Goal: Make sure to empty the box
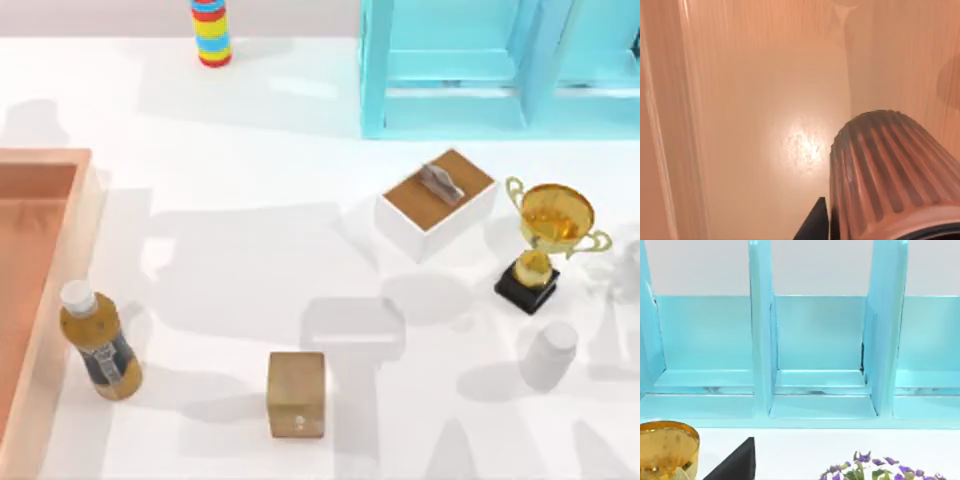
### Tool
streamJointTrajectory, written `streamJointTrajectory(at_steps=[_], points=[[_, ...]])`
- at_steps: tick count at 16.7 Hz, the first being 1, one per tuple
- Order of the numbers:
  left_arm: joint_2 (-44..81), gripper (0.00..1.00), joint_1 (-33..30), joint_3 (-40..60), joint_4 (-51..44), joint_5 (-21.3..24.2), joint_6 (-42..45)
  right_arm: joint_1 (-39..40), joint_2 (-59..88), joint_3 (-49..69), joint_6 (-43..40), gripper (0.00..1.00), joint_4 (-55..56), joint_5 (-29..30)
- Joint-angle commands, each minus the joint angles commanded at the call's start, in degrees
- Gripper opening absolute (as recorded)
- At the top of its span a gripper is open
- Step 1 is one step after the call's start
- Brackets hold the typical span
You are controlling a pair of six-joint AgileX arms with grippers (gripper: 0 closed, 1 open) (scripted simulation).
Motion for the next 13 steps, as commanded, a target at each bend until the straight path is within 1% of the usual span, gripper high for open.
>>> streamJointTrajectory(at_steps=[3,9,11,13], points=[[1.8,0.0,-7.2,-0.2,3.6,-0.4,-7.1,0.0,0.0,0.0,0.0,1.0,0.0,0.0],[6.3,0.0,-24.1,-2.7,10.6,-0.1,-23.7,0.0,0.0,0.0,0.0,1.0,0.0,0.0],[7.8,0.0,-28.4,-4.1,12.1,0.2,-28.1,0.0,0.0,0.0,0.0,1.0,0.0,0.0],[8.8,0.0,-31.2,-5.3,13.2,0.5,-31.0,0.0,0.0,0.0,0.0,1.0,0.0,0.0]])
